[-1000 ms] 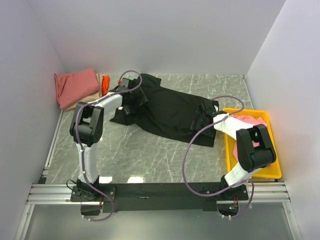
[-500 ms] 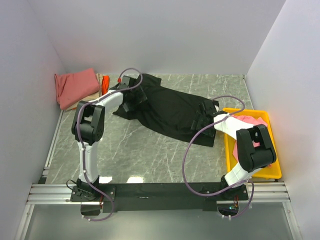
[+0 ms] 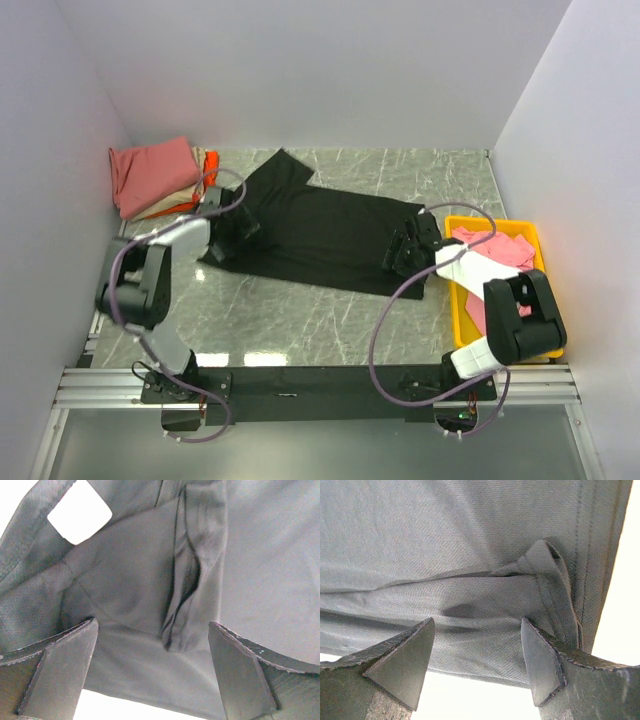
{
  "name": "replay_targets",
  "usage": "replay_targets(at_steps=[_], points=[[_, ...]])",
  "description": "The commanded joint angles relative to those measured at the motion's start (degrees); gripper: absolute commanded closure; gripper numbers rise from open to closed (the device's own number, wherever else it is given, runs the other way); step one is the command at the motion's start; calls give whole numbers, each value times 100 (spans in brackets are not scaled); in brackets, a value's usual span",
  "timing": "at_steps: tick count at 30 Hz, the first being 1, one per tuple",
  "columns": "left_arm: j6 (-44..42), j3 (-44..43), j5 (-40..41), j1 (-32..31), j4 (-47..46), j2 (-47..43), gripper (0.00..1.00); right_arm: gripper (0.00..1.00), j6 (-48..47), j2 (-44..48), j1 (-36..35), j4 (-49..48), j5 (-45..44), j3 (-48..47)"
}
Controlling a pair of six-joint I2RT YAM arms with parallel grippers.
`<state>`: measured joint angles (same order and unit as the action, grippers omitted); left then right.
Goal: Fold and stack the t-shirts
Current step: Fold the tshirt
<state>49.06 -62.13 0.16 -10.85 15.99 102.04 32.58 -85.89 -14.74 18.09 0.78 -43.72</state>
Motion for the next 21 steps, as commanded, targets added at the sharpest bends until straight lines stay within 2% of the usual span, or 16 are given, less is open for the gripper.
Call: replay_targets(at_steps=[1,5,8,11,14,21], points=[[392,1016,667,-5,888,-719,1,23,143,430,-64,546,353,557],[832,2087,722,-5,1301,-1545,1,23,493,1020,-265,994,433,1119],[1131,2502,599,-92,1599,-2327,1,23,758,1661,-538,1477,415,1357],[1264,2469,538,-312,1872,-3284,1,23,654,2233,-609,1794,336,1227],[1177,2093,651,-601,2048,-3620,1,23,426,2471,-600,1979,73,736],[1141,1731,414,-1023,1838,-3551,1,23,223,2533,-600,1558,301,338]])
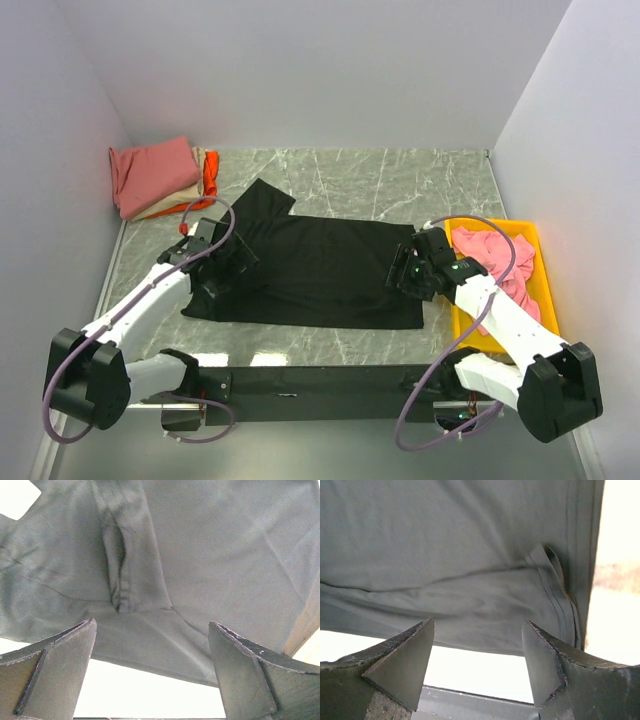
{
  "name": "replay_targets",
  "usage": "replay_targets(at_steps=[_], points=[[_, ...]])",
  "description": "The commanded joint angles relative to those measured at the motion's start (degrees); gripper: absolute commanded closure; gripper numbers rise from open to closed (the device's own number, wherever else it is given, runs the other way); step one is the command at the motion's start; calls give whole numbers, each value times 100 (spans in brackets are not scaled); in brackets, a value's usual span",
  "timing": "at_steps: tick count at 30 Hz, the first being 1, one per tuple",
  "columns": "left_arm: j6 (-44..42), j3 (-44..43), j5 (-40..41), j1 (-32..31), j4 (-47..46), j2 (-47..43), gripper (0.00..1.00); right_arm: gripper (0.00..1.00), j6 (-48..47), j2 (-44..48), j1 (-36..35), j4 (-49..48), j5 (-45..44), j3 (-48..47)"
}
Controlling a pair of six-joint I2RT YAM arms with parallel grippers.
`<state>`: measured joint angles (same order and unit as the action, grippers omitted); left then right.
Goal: Fold and stack the t-shirts
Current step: Fold the tshirt
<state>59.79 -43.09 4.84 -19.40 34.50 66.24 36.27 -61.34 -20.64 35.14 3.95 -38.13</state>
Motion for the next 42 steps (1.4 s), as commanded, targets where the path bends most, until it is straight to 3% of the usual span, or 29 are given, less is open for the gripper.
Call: replay_targets(at_steps=[1,5,8,12,15,26,29,34,42], points=[[51,-199,7,-213,4,99,1,23,-164,18,-10,-191,1,-213],[112,-340,377,-415,189,538,2,23,-226,-115,-10,-270,-43,-142],[121,-270,421,-451,13,802,14,23,-217,-167,-10,-358,-34,-55],[190,-226,456,-477,-146,1075,42,23,-270,-273,-10,-332,-122,-54],[261,-174,667,-477,-75,1198,52,23,-296,-308,-10,-349,-148,-37],[217,-217,817,-477,-136,1576,59,23,-331,-554,-1,-420,-219,-28],[173,-252,729,-477,-233,1699,70,23,-314,-554,-1,-411,-263,-19],[86,-445,746,-477,-155,1647,99,23,-296,-528,-10,-402,-271,-28],[-336,-779,983,-477,-101,1655,100,23,-279,-554,-1,-420,-315,-37]])
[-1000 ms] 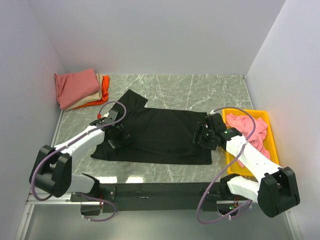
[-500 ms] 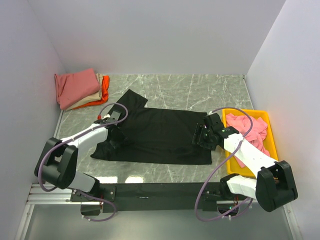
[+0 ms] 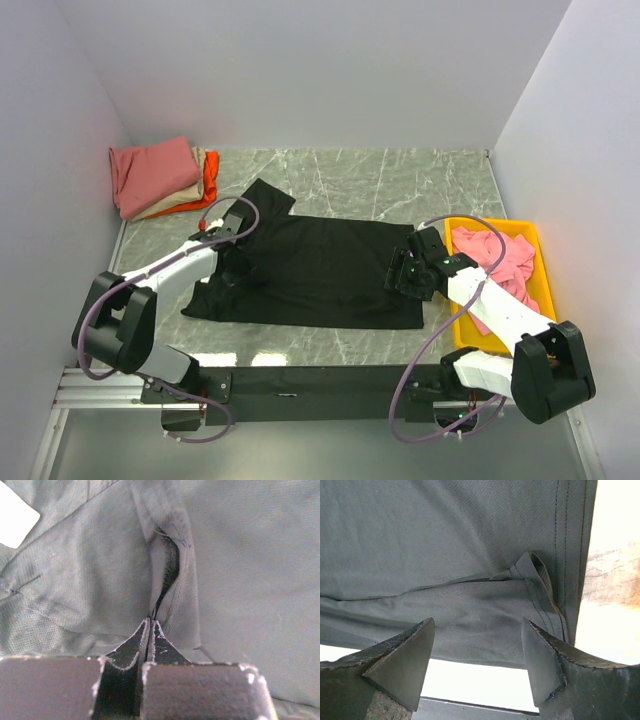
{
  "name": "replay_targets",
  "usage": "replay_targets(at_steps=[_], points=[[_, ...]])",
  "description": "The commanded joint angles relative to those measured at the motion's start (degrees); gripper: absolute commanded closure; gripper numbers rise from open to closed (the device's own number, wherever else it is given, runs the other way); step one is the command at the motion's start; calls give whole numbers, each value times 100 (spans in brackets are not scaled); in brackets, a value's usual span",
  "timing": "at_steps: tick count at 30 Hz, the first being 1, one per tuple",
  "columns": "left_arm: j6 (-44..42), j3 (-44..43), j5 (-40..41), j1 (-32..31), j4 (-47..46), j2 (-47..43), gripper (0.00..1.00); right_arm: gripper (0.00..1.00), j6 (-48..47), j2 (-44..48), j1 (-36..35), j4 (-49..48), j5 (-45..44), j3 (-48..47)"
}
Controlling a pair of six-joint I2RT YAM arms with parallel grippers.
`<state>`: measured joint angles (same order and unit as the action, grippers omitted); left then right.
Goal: Fold and stack the t-shirts
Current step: Fold the tshirt
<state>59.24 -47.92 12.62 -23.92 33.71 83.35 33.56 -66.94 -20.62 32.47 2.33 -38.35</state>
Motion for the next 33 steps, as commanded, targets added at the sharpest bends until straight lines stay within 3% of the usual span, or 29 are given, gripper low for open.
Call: replay_targets(at_steps=[1,8,11,14,21,33], points=[[-360,-366,179,-25,-58,-21,99,23,-25,5,-3,-144,-154,-6],[-941,-885,30,-42,-111,506,99,23,-34,5,-3,-136,-162,3],[-1081,-1114,30,-112,-32,778,94,23,-51,5,-3,-127,-206,3],[-1169,-1307,56,-192,82,963,60,23,-69,-21,-3,-135,-224,12],[-1134,-1501,-49,-306,-154,814,4,23,-130,14,5,-302,-215,21],[-1248,-1983,215,-140,-584,876,1,22,-184,-197,-3,-566,-487,-471]])
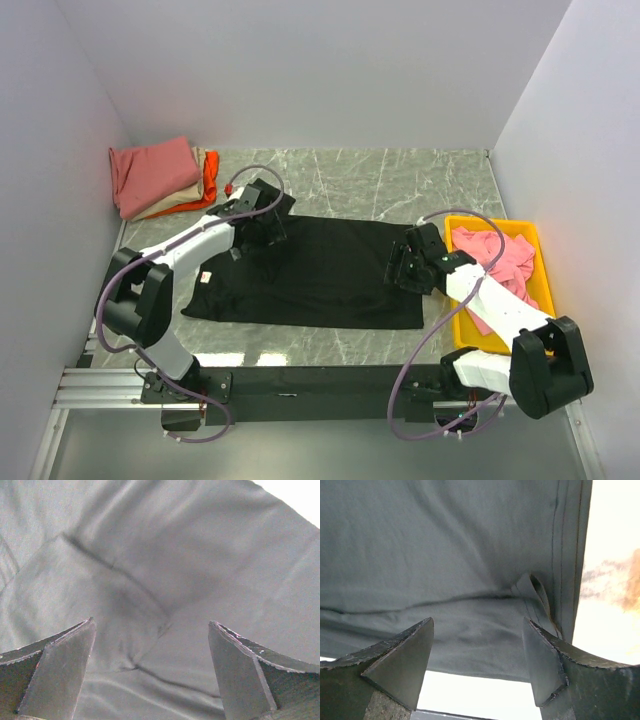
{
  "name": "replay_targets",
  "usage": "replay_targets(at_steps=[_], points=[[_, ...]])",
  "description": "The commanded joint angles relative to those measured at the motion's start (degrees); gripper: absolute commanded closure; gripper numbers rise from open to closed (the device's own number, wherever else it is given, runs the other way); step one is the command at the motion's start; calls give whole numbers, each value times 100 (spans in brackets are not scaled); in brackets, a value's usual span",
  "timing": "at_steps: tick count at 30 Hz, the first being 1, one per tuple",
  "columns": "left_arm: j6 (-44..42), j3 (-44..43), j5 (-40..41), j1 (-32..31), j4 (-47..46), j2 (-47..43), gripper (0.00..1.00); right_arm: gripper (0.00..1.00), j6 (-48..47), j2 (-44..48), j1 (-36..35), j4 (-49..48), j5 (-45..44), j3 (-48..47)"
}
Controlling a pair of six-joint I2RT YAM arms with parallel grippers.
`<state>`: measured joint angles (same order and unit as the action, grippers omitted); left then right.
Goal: Fold and stack the t-shirts
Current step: Fold the tshirt
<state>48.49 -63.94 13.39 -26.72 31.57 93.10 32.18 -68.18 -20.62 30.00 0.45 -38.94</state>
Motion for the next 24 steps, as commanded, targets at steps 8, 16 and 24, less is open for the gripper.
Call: replay_targets(at_steps=[8,16,24], points=[[-831,-2006,-213,949,-943,1112,1,21,121,-1011,426,-468,-705,-1528],[-1711,-5239,-275,1353,-258,3605,1,21,95,-2277,963,-355,-1046,-2837],[-2291,-6868,-644,1415,-336,4902,12,21,-28,-3052,1113,-161,-1249,-3471]])
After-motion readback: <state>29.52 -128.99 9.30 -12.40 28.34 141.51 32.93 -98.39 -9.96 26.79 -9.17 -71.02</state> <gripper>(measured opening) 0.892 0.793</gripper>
